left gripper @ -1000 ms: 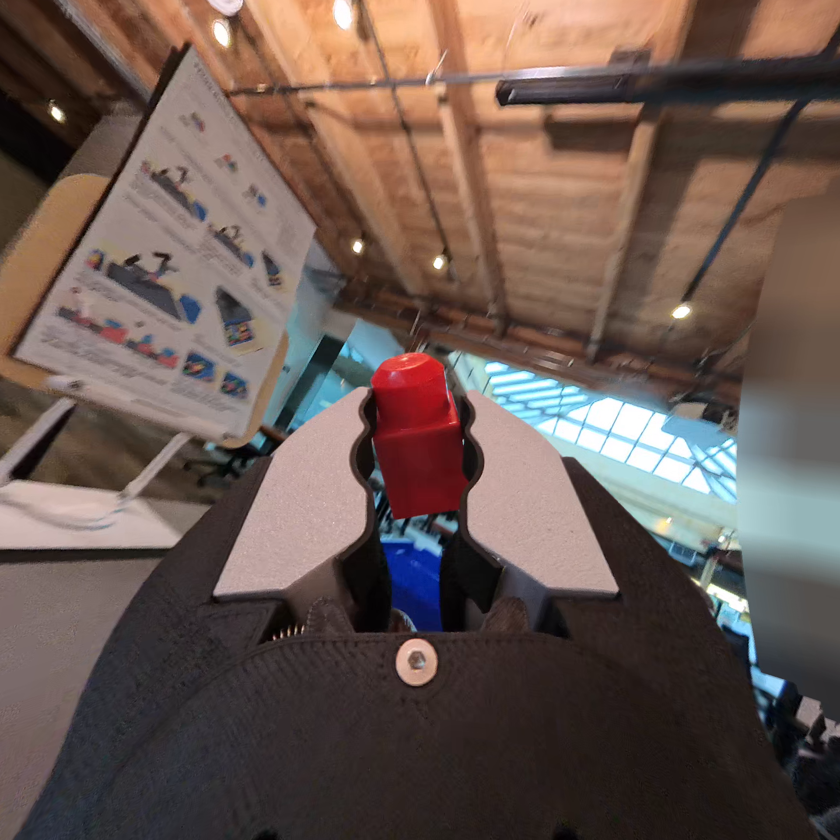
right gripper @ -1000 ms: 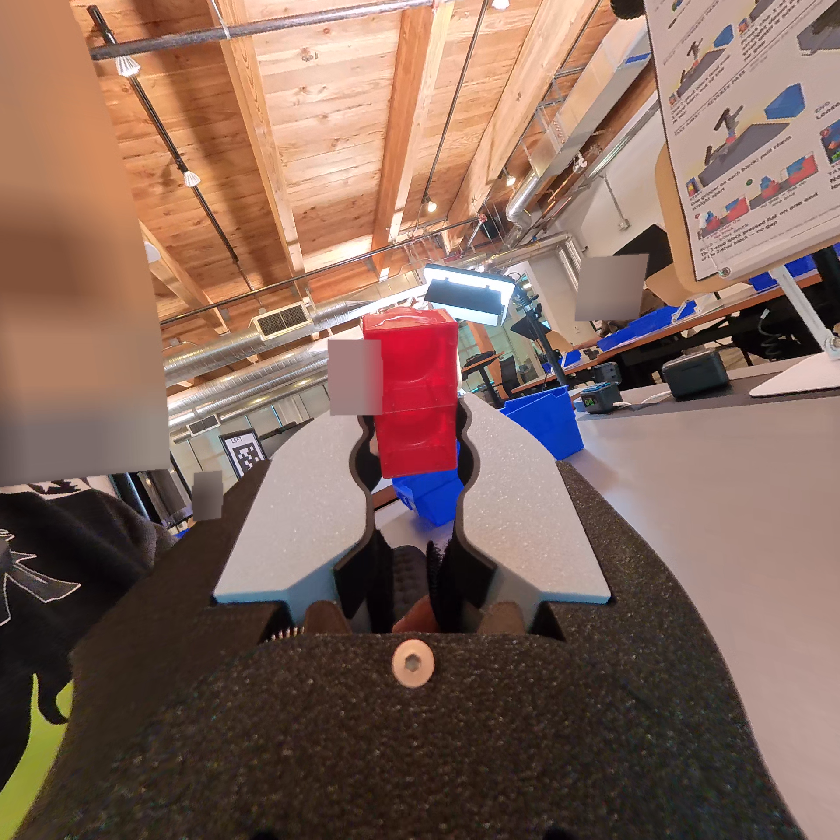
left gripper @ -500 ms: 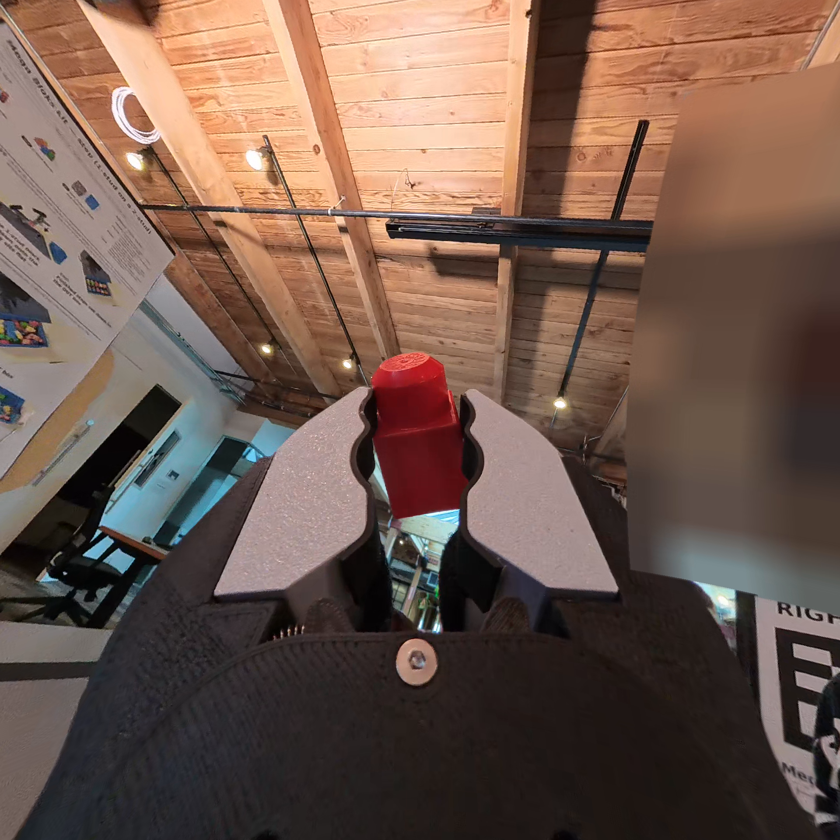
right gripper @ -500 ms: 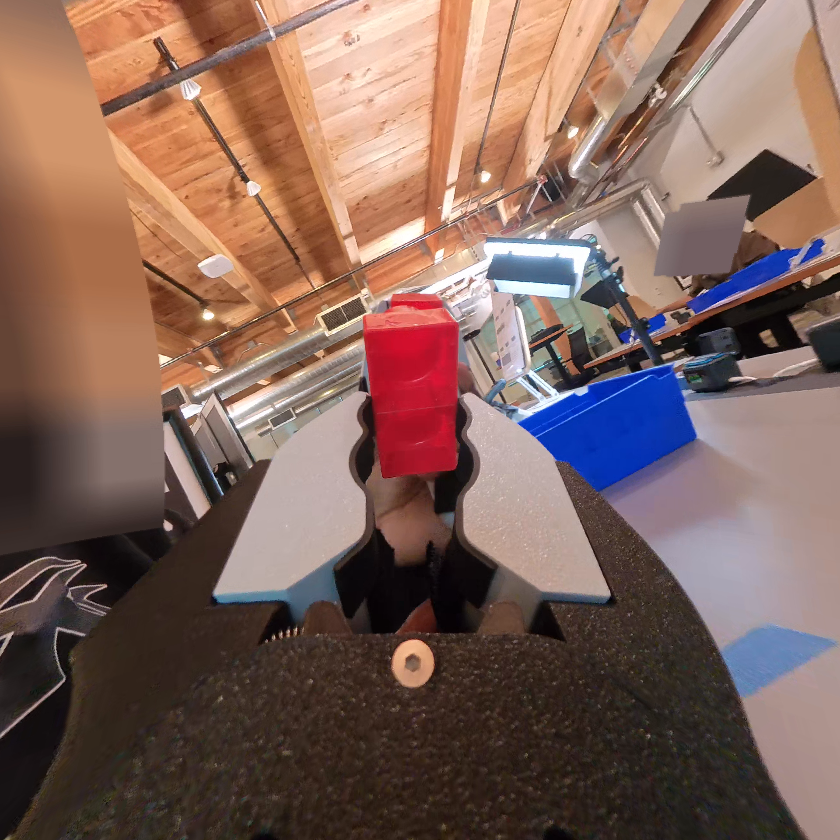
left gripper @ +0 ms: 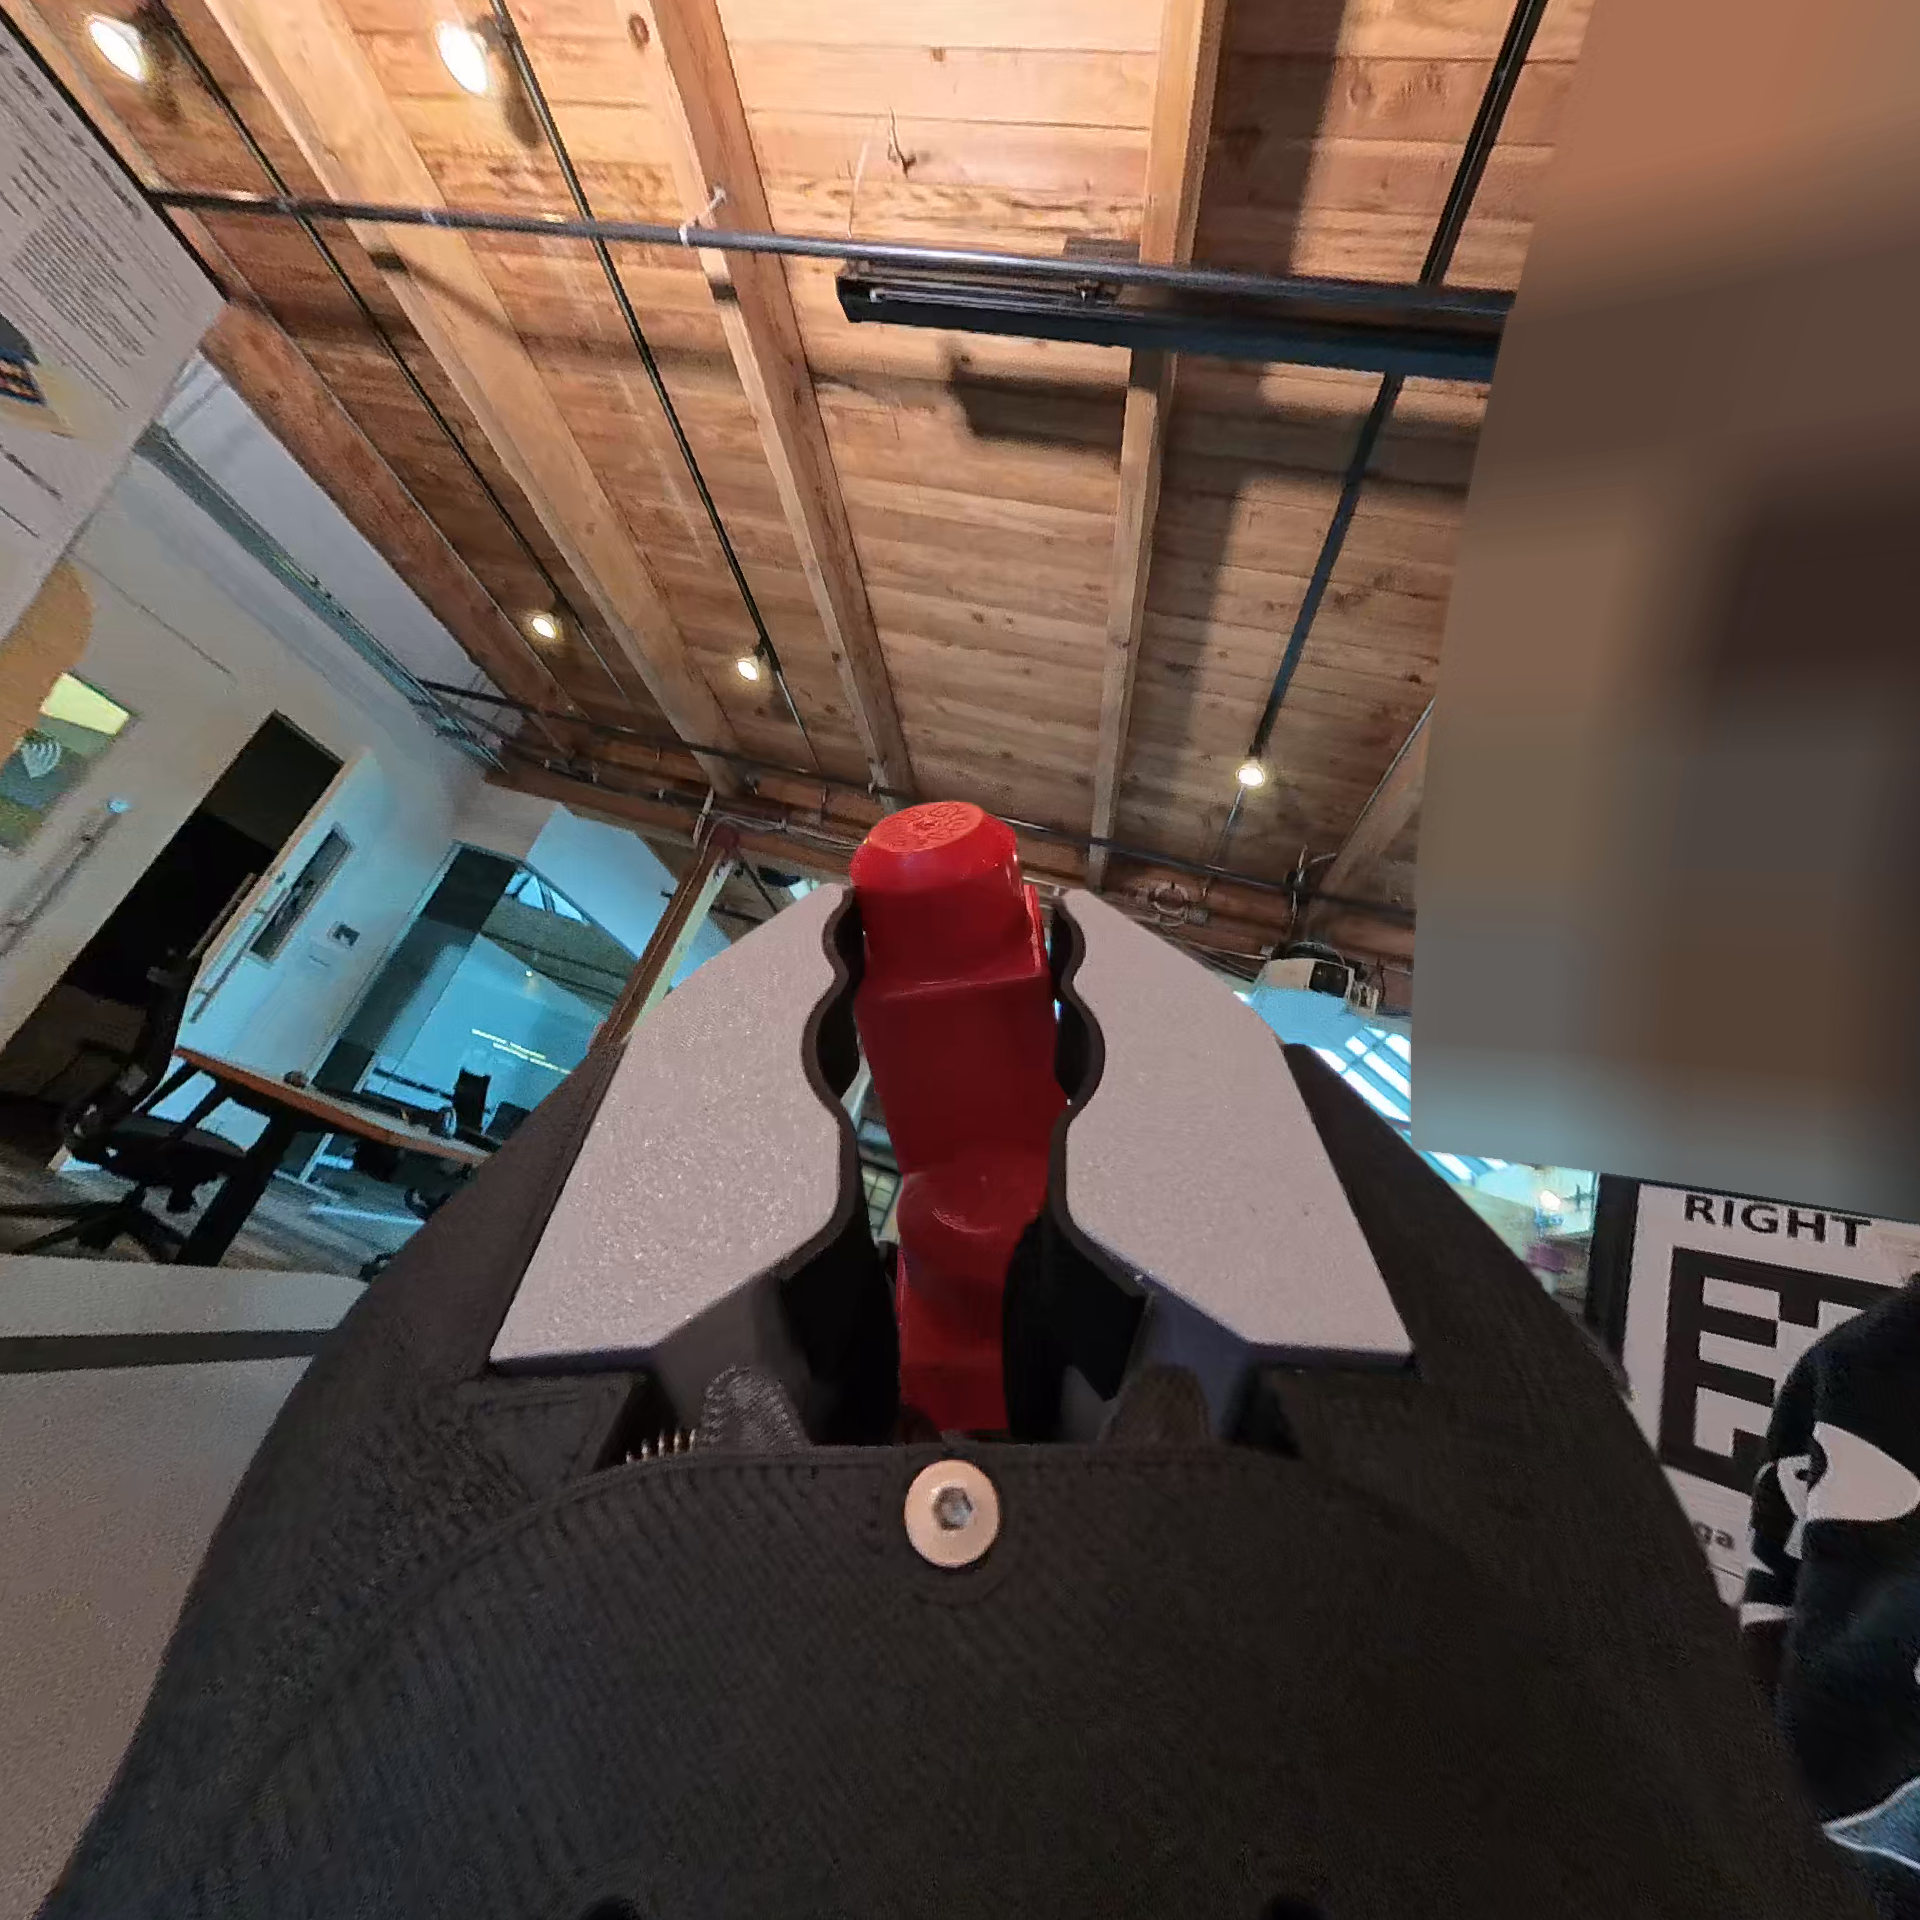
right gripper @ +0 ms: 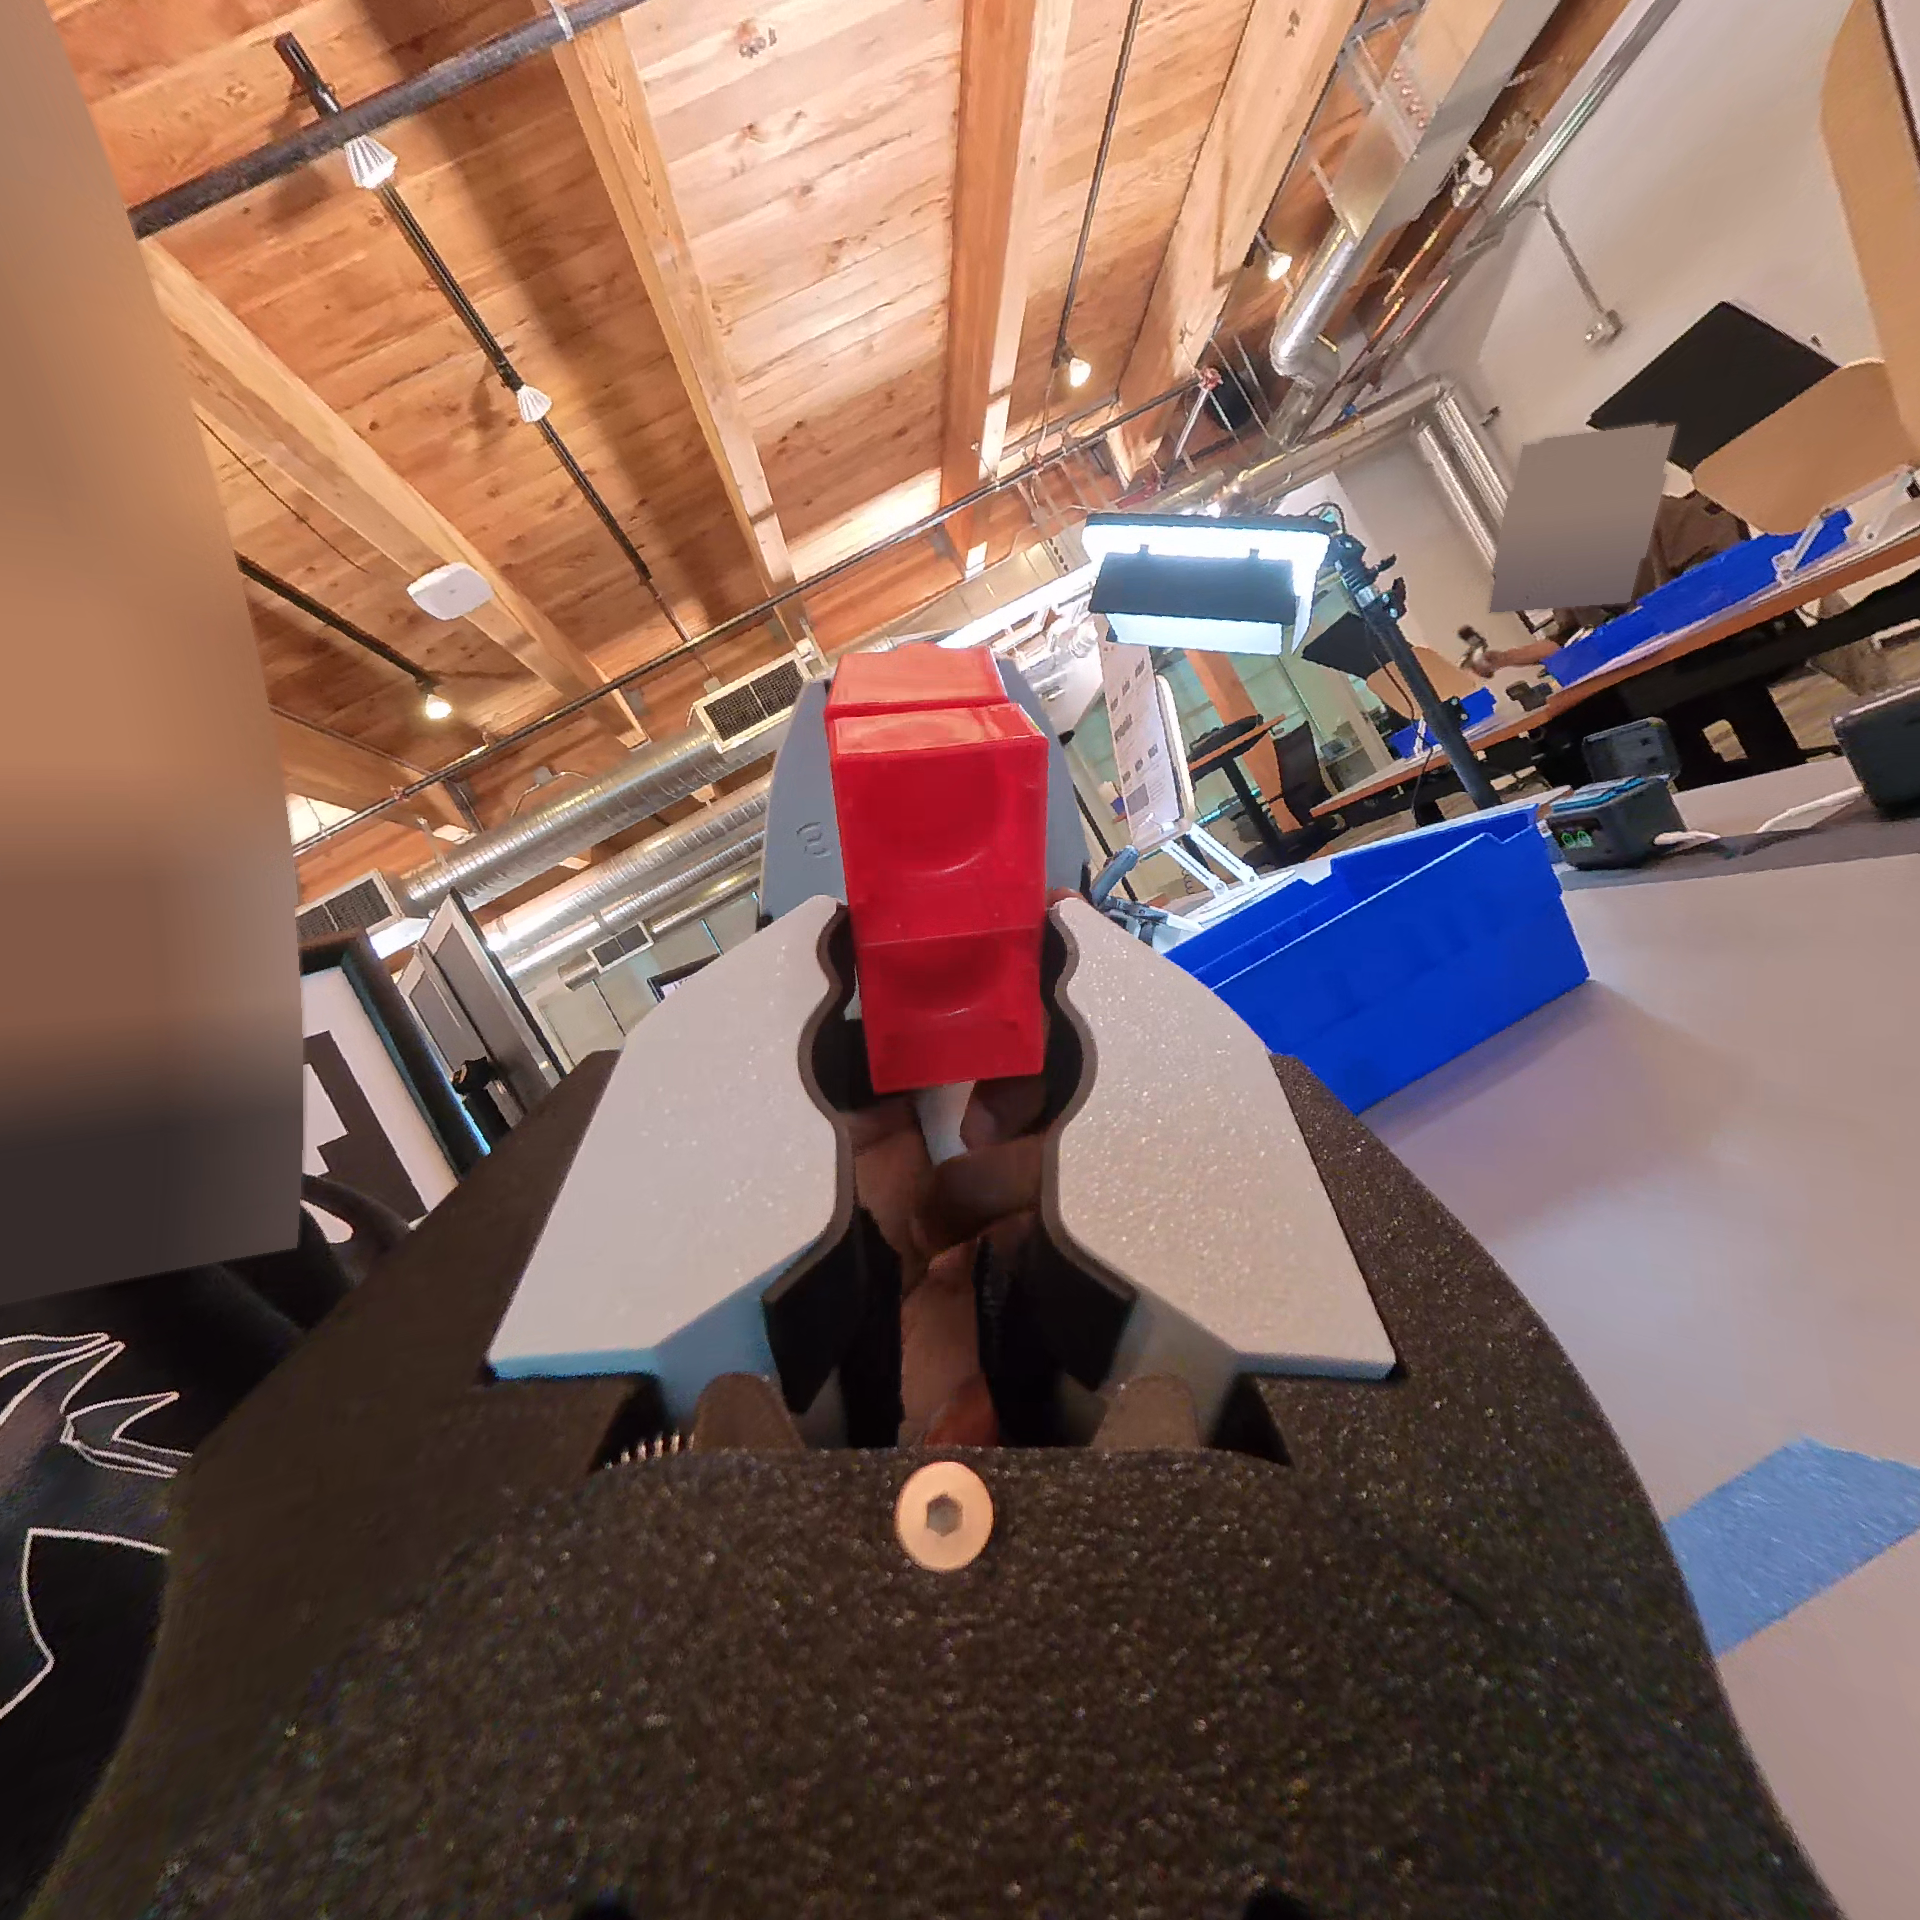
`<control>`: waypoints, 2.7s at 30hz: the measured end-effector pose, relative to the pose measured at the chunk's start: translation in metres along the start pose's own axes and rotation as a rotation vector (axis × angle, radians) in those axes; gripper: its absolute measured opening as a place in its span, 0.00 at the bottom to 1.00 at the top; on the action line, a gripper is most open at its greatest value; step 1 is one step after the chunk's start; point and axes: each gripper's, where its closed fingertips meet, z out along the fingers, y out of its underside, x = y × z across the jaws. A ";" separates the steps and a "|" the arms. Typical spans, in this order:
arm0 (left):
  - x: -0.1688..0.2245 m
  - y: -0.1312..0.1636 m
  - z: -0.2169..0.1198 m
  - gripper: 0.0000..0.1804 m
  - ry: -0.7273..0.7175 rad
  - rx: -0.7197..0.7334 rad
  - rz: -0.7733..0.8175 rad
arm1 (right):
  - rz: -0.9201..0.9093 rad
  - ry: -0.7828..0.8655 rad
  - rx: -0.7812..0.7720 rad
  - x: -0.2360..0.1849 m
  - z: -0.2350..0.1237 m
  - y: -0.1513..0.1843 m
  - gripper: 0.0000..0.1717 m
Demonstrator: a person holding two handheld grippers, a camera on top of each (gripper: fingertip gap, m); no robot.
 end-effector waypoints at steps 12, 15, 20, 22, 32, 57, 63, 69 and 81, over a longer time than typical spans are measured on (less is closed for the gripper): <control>-0.002 0.019 0.004 0.18 -0.021 -0.260 0.032 | -0.138 0.069 -0.064 0.008 -0.011 -0.001 0.20; -0.003 0.023 0.004 0.18 -0.023 -0.246 -0.079 | -0.160 0.065 -0.076 0.008 -0.012 0.001 0.20; -0.002 0.025 0.002 0.18 -0.010 -0.238 -0.098 | -0.147 0.050 -0.065 0.007 -0.012 0.001 0.20; -0.002 0.027 0.002 0.19 -0.005 -0.257 -0.060 | -0.139 0.051 -0.070 0.008 -0.012 0.003 0.20; -0.006 0.032 -0.006 0.18 0.019 -0.304 -0.048 | -0.125 0.071 -0.114 0.014 -0.014 0.011 0.20; -0.013 0.038 -0.014 0.19 -0.023 -0.422 -0.058 | -0.035 0.058 -0.138 0.019 -0.016 0.024 0.20; -0.007 0.022 -0.012 0.45 -0.002 -0.472 -0.014 | 0.119 -0.043 0.056 0.015 -0.020 -0.003 0.20; 0.003 0.077 -0.023 0.36 0.002 -0.668 -0.039 | 0.189 -0.086 0.211 0.014 -0.029 -0.020 0.20; 0.003 0.080 -0.031 0.19 0.039 -0.695 0.049 | 0.099 -0.075 0.170 0.011 -0.030 -0.014 0.20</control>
